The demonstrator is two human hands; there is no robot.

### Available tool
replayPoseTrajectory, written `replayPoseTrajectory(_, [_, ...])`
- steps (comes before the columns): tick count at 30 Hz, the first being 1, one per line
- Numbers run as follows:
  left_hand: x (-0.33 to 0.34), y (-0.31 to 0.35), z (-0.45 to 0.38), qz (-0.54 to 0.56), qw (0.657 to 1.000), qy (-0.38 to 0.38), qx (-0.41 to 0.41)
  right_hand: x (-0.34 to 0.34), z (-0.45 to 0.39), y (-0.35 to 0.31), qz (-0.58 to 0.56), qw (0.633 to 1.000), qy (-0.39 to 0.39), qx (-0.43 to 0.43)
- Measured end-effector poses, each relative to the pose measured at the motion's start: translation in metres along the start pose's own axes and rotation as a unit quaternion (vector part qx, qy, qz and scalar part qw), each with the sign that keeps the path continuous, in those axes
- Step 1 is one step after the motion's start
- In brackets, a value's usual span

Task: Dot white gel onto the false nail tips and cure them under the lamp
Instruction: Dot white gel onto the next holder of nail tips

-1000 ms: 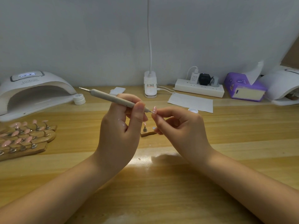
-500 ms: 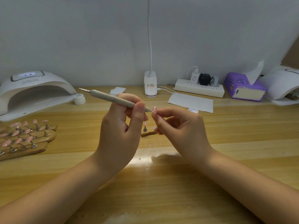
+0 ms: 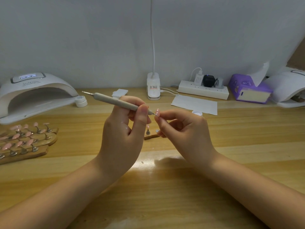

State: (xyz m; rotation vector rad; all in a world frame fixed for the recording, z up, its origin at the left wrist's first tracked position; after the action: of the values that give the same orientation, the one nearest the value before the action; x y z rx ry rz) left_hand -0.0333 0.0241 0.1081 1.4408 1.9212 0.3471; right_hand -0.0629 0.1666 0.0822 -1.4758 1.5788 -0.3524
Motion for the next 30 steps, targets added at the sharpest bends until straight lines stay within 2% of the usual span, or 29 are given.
replayPoseTrajectory(6, [-0.002, 0.002, -0.001, 0.006, 1.000, 0.004, 0.003, 0.000, 0.000, 0.000, 0.000, 1.000, -0.004, 0.002])
replayPoseTrajectory(10, [-0.009, 0.006, -0.002, 0.035, 0.999, 0.039, 0.009, -0.002, -0.001, -0.005, -0.033, 0.999, 0.012, -0.014])
replayPoseTrajectory(13, [-0.012, 0.000, -0.002, 0.065, 0.995, 0.067, -0.022, -0.003, -0.001, -0.007, -0.060, 0.998, 0.027, -0.022])
replayPoseTrajectory(20, [-0.014, -0.024, 0.002, 0.126, 0.982, 0.105, -0.092, -0.003, 0.000, -0.004, -0.021, 0.999, 0.027, -0.015])
replayPoseTrajectory(25, [-0.008, -0.044, 0.010, 0.131, 0.974, 0.106, -0.150, 0.001, 0.001, 0.010, -0.016, 0.999, 0.002, 0.036])
replayPoseTrajectory(30, [-0.001, -0.055, 0.018, 0.134, 0.970, 0.098, -0.179, 0.003, -0.003, 0.023, 0.097, 0.991, -0.008, 0.089])
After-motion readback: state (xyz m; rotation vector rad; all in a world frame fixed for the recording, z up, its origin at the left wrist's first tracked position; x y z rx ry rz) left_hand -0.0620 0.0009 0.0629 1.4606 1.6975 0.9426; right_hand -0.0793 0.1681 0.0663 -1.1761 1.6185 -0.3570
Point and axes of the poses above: each hand's wrist, its own z-axis away from the middle knuckle, its own x-axis out of the palm, y = z × x, the point moved 7 cm from there along -z, towards the middle knuckle, and after that the axes turned 14 degrees about -y, right-handed, at the moved point
